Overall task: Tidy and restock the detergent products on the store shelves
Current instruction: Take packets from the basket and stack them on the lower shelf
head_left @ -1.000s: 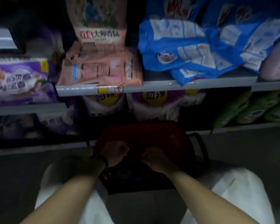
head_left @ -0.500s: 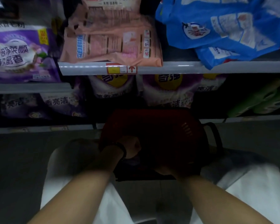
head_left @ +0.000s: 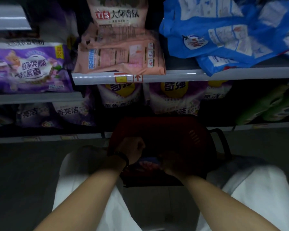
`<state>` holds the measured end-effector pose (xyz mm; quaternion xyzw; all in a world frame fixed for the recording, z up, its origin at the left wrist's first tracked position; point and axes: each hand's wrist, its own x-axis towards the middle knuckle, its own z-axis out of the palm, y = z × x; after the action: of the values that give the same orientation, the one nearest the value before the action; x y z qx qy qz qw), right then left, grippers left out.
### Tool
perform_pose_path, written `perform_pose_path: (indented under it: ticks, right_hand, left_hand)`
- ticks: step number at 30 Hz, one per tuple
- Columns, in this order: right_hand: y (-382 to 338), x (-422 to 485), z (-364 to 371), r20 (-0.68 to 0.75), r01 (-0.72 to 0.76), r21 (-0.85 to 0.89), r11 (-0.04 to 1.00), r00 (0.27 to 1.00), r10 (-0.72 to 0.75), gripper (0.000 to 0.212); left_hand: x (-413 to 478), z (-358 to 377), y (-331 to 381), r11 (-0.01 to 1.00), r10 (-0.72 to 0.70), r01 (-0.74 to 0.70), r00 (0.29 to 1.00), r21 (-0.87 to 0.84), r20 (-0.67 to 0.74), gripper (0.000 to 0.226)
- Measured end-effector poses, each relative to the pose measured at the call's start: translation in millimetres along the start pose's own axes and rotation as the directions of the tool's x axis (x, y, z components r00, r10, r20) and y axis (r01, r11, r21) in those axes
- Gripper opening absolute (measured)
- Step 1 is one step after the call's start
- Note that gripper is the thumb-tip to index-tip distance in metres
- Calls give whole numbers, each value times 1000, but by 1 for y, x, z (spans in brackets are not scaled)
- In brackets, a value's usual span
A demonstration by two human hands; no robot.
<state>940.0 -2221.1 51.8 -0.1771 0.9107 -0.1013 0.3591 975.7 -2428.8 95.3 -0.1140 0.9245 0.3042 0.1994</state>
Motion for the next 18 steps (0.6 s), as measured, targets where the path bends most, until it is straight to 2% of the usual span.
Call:
perform_pose_path:
  ticks: [4,7,9,11,13,14,16,18]
  right_hand:
    - [4,-21,-33,-131,32,48,998,991,-26,38]
    - [7,-43,-64,-218,38,156,987,976,-3,33]
    - [4,-61,-86,-258,49,212,976,966,7,31]
    - [-2,-81,-106,-309,57,239,969,951,20,37]
    - [-6,-101,-123,-362,72,272,960,932,32,45]
    - [-8,-111,-132,-389,99,267,959,921,13,46]
    - [-12,-131,-145,-443,153,243,958,896,-30,39]
    - [-20,-153,-161,-492,194,319,927,870,-13,31]
  left_hand:
    - [-17,-3,6,999,19,-20,1000,-45,-23,17]
    - [-34,5,18,991,-15,10,999,-135,-38,18]
    - [-49,9,34,974,27,-60,989,-220,-147,19]
    - [-70,13,59,946,68,-114,985,-303,-158,20]
    - [-91,20,85,901,107,-123,992,-417,-60,35]
    - [-100,26,93,886,134,-130,991,-446,-24,49]
    - [-111,40,105,881,167,-140,986,-452,19,81]
    - [-119,48,118,895,148,-108,987,-432,59,91]
